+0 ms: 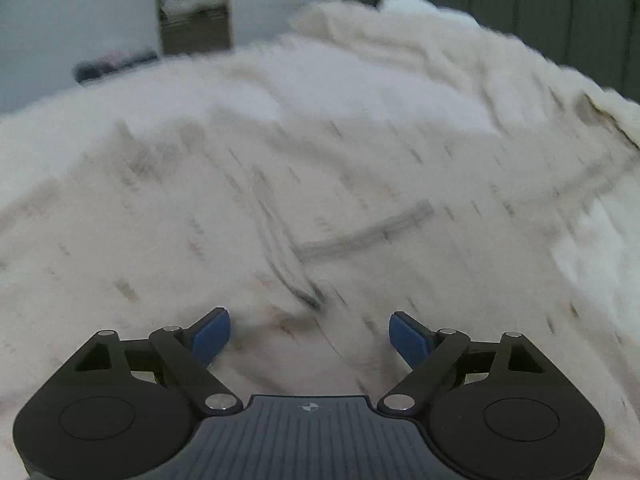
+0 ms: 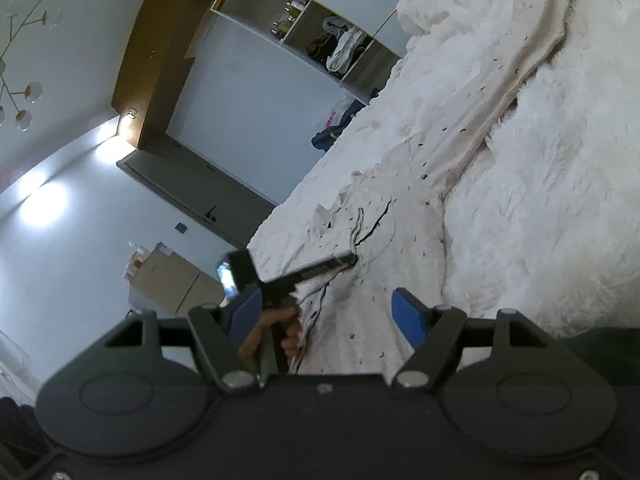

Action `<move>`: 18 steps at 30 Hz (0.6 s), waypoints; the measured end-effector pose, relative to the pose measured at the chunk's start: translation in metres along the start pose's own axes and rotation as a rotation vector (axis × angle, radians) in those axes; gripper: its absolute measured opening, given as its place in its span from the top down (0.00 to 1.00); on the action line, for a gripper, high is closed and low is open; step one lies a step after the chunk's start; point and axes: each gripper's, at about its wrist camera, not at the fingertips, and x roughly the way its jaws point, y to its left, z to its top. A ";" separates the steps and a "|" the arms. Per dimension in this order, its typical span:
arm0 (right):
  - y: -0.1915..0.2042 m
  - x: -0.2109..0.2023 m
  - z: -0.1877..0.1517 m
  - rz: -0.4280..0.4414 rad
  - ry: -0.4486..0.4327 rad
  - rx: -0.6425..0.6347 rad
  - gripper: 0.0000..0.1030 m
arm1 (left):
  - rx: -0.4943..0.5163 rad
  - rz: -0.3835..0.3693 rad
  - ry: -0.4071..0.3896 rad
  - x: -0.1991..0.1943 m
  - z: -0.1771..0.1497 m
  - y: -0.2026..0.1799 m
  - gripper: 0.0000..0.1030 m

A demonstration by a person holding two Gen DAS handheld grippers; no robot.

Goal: Fold clothes
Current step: 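Release the hem with the left tool and lift it over the shirt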

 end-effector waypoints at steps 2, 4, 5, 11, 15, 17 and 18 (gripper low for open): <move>0.003 -0.002 -0.002 -0.002 -0.005 0.000 0.32 | 0.010 -0.024 -0.024 -0.014 -0.001 -0.005 0.19; 0.004 -0.002 -0.004 -0.007 -0.008 -0.007 0.32 | -0.043 -0.080 -0.068 -0.039 0.003 -0.002 0.19; 0.005 -0.001 -0.004 -0.010 -0.007 -0.013 0.32 | -0.083 -0.110 -0.104 -0.059 0.004 0.002 0.19; 0.016 0.000 -0.008 -0.026 -0.002 -0.044 0.31 | -0.089 -0.045 -0.214 -0.128 -0.009 0.021 0.01; 0.023 -0.001 -0.011 -0.045 0.006 -0.066 0.31 | -0.007 0.050 -0.191 -0.166 -0.045 0.028 0.01; 0.026 0.001 -0.013 -0.047 0.013 -0.071 0.30 | -0.017 0.033 -0.239 -0.185 -0.066 0.036 0.01; 0.028 0.002 -0.014 -0.053 0.018 -0.078 0.29 | -0.033 0.027 -0.255 -0.190 -0.075 0.042 0.01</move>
